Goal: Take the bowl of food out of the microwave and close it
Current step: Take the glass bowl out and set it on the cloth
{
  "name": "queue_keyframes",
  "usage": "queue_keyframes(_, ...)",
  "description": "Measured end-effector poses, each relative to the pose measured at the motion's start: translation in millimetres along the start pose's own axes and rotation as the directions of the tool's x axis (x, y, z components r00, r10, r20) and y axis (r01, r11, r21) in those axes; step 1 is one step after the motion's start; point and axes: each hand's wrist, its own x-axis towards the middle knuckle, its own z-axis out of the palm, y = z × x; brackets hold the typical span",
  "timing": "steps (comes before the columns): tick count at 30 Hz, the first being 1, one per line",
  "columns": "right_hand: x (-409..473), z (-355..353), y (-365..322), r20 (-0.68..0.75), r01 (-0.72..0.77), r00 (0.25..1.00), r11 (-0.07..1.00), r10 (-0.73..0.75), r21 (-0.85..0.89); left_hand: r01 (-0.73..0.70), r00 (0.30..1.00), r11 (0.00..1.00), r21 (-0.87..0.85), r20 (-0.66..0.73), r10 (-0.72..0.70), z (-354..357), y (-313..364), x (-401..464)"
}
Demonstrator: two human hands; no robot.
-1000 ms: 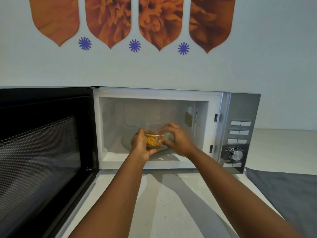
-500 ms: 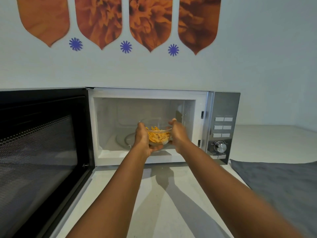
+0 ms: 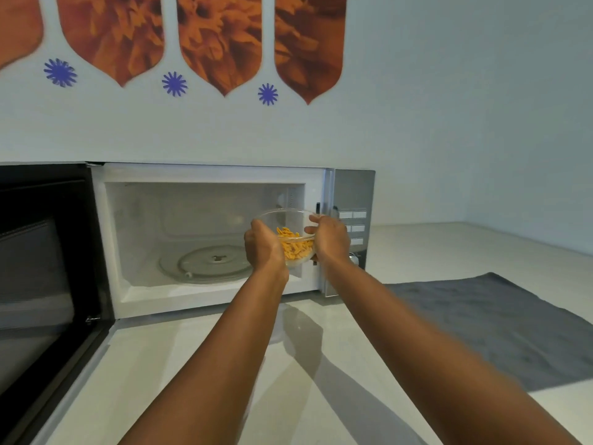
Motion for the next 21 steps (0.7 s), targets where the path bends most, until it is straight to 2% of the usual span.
queue_keyframes(6,3,-49,-5,-0.112,-0.004,0.994,1.000,0.003,-0.008,-0.010,0.997,1.000,-0.011,0.074,0.010,34,-14,-32)
queue_keyframes(11,7,-94,-5,-0.209,0.001,0.978,1.000,0.000,0.004,0.000,0.977,1.000,0.026,0.214,-0.006,65,-28,-61)
queue_keyframes(21,30,-182,17,-0.358,-0.052,0.934,0.996,0.021,-0.076,0.080,0.889,0.989,0.125,0.440,-0.128,128,-78,-93)
